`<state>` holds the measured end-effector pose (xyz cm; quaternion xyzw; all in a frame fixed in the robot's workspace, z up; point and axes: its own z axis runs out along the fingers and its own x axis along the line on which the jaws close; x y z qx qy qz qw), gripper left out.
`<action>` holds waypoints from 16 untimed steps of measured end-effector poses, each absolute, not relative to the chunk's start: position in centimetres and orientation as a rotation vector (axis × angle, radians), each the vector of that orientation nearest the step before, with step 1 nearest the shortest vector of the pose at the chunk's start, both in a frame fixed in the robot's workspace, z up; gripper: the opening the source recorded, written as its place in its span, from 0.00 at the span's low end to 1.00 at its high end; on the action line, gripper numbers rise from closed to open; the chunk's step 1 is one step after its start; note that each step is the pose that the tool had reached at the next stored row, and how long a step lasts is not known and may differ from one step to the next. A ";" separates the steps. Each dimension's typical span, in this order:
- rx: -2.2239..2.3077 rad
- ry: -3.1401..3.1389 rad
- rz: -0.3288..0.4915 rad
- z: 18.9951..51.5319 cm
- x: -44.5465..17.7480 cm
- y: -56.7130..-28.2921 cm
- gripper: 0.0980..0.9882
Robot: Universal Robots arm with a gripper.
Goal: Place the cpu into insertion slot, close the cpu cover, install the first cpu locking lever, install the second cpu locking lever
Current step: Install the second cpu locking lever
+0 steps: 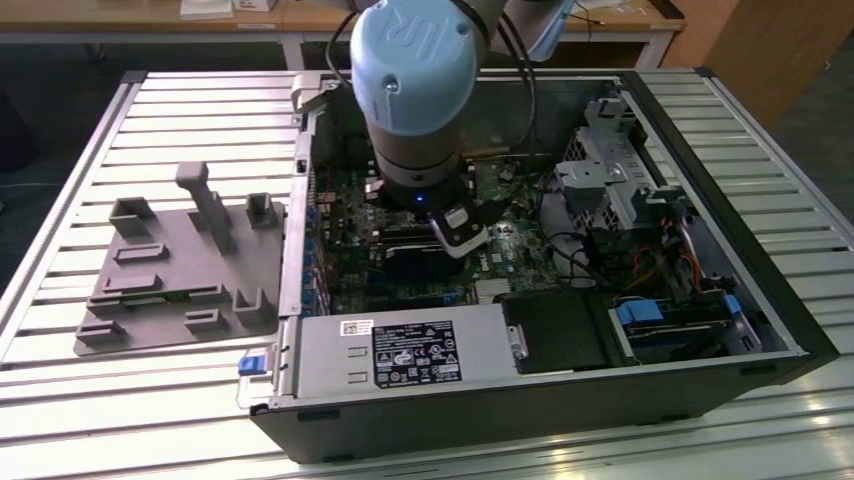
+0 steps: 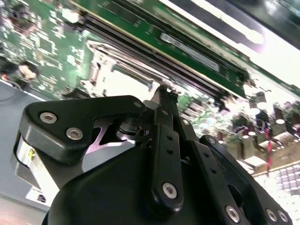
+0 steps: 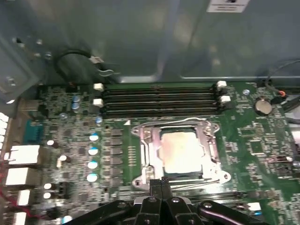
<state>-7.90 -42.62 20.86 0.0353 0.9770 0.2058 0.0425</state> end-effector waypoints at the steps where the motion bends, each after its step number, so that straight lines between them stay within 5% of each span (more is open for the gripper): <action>1: 0.108 2.989 0.629 20.9 -7.6 -42.6 0.01; 16: 0.107 3.017 0.490 20.9 -5.2 -41.5 0.01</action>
